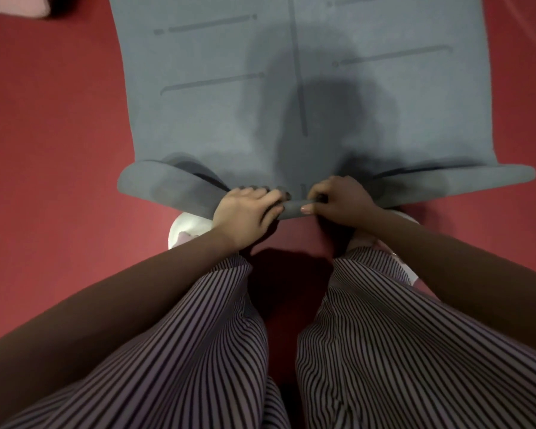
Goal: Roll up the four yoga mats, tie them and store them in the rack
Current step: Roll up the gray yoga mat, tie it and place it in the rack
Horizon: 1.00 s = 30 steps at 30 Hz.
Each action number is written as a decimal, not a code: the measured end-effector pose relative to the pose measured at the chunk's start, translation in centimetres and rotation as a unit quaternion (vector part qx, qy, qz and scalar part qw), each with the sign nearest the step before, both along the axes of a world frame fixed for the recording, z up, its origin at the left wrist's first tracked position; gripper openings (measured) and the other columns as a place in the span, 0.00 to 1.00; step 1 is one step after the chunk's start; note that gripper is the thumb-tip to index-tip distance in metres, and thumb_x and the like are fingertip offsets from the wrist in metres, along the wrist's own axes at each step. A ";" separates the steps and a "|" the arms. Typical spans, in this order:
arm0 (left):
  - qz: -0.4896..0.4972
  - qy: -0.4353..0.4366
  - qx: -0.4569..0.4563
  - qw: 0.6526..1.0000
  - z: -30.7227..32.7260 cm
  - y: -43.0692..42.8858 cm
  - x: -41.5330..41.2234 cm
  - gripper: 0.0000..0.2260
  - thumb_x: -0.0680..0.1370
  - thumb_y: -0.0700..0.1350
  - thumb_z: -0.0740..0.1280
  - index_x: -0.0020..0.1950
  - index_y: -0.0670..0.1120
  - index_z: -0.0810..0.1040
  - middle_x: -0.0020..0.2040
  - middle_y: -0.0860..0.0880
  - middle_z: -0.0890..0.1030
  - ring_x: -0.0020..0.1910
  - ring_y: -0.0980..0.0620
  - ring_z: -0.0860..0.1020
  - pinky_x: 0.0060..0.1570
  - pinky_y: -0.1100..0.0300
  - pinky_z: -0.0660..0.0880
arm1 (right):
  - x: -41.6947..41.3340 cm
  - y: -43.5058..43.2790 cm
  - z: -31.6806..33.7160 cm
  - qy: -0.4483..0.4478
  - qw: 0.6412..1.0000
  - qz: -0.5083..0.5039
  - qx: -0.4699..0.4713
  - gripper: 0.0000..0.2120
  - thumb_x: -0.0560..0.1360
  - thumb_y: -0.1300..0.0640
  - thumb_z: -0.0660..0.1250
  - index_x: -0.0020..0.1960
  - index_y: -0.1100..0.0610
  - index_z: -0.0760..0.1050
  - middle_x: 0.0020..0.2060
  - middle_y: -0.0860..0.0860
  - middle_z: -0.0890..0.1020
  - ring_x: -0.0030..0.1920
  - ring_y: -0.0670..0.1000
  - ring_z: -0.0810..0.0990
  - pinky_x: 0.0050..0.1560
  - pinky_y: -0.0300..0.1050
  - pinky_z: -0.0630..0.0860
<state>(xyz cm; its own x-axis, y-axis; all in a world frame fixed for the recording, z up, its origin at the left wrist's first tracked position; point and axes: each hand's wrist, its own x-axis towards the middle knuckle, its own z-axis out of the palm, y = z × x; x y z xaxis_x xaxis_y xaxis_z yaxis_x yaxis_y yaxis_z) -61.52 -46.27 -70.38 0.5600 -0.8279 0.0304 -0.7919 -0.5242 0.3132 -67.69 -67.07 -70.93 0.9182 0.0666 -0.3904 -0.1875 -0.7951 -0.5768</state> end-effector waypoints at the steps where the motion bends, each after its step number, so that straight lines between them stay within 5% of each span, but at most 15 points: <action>1: -0.027 -0.005 0.013 1.000 -0.4 0.3 0.1 0.16 0.78 0.54 0.58 0.57 0.51 0.80 0.39 0.50 0.80 0.36 0.47 0.79 0.37 0.58 0.73 | -0.1 0.0 0.0 0.002 1.000 -0.015 0.009 0.14 0.71 0.47 0.71 0.51 0.55 0.81 0.44 0.54 0.83 0.50 0.55 0.80 0.48 0.45 0.68; 4: -0.058 0.004 0.027 0.998 -0.9 0.6 0.4 0.20 0.77 0.60 0.58 0.61 0.54 0.80 0.40 0.50 0.81 0.36 0.47 0.80 0.38 0.59 0.75 | -0.2 0.4 0.1 0.039 0.996 -0.072 0.042 0.16 0.69 0.48 0.73 0.53 0.54 0.77 0.38 0.49 0.80 0.45 0.51 0.79 0.43 0.41 0.65; 9: -0.011 0.044 0.004 0.999 -0.6 -0.3 0.8 0.17 0.75 0.57 0.58 0.56 0.54 0.83 0.34 0.52 0.80 0.33 0.48 0.81 0.32 0.63 0.73 | 0.0 0.5 0.2 0.032 0.996 -0.084 0.003 0.13 0.68 0.46 0.74 0.43 0.56 0.79 0.38 0.50 0.81 0.43 0.52 0.79 0.42 0.43 0.67; 17: 0.012 0.082 0.029 0.996 -0.6 -0.7 1.0 0.21 0.75 0.59 0.54 0.60 0.57 0.80 0.40 0.50 0.82 0.40 0.46 0.82 0.38 0.59 0.74 | -2.5 -2.6 0.1 -0.235 0.949 0.137 -0.160 0.20 0.70 0.42 0.61 0.46 0.56 0.83 0.38 0.53 0.81 0.37 0.55 0.80 0.42 0.46 0.62; 21: 0.020 0.112 0.074 0.991 -0.8 -0.5 1.5 0.16 0.79 0.58 0.59 0.66 0.61 0.74 0.49 0.51 0.81 0.52 0.48 0.80 0.45 0.59 0.71 | -1.7 -3.4 0.9 -0.087 0.993 0.053 -0.063 0.24 0.68 0.37 0.66 0.47 0.59 0.81 0.41 0.54 0.83 0.41 0.57 0.80 0.44 0.44 0.64; 26: -0.019 0.041 0.007 0.999 -1.2 -0.2 1.4 0.19 0.76 0.58 0.56 0.60 0.55 0.81 0.38 0.51 0.80 0.37 0.46 0.81 0.38 0.59 0.74 | -0.7 -3.3 1.1 0.015 1.000 -0.019 -0.018 0.15 0.69 0.44 0.72 0.45 0.57 0.81 0.36 0.52 0.80 0.39 0.52 0.77 0.38 0.42 0.61; 30: -0.081 -0.024 -0.017 0.996 -1.6 0.1 1.6 0.20 0.76 0.59 0.58 0.60 0.52 0.81 0.44 0.50 0.79 0.40 0.49 0.78 0.37 0.58 0.73 | 0.1 -3.7 1.2 0.080 0.996 -0.035 0.018 0.15 0.68 0.46 0.74 0.41 0.58 0.80 0.33 0.50 0.77 0.37 0.50 0.75 0.37 0.42 0.62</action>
<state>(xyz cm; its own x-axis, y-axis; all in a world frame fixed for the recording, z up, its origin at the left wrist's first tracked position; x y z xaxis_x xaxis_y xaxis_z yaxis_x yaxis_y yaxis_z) -59.95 -46.14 -71.95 0.4163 -0.9054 0.0838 -0.8798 -0.3778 0.2886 -67.62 -70.73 -69.73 0.8469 0.0214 -0.5314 -0.3340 -0.7561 -0.5628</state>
